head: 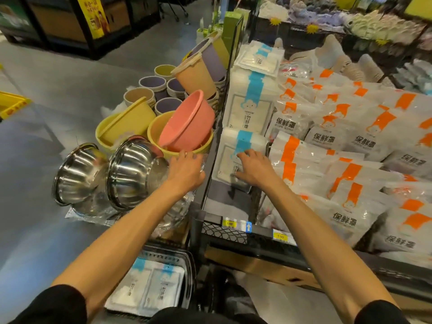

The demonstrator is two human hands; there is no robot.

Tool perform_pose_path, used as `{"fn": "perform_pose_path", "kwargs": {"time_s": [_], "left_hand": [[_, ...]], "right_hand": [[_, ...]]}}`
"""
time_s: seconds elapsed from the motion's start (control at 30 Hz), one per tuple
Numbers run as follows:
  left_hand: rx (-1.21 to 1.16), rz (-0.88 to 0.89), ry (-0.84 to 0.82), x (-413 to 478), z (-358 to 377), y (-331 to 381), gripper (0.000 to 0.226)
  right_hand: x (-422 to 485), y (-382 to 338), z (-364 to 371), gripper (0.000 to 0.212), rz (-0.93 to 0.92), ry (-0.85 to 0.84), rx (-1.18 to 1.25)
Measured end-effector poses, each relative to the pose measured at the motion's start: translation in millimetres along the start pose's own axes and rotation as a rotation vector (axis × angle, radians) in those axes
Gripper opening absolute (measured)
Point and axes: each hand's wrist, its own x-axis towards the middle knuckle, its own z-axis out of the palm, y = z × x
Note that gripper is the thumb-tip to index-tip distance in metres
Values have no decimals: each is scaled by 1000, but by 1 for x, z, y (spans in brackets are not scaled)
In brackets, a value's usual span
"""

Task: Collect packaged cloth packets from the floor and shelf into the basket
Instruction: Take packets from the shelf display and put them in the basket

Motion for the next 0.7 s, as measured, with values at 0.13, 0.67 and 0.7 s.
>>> {"fn": "perform_pose_path", "kwargs": {"time_s": [0.13,0.67,0.7], "left_hand": [[40,52,65,-17,-9,-3,41],[3,-4,37,-155,-19,-31,56],[9,-1,38,-168,-20,-34,56]], "right_hand": [[-31,-7,-4,67,15,18,24],[-155,-74,12,63,43,2,99],[-163,-81,17,63,39,7,94]]}}
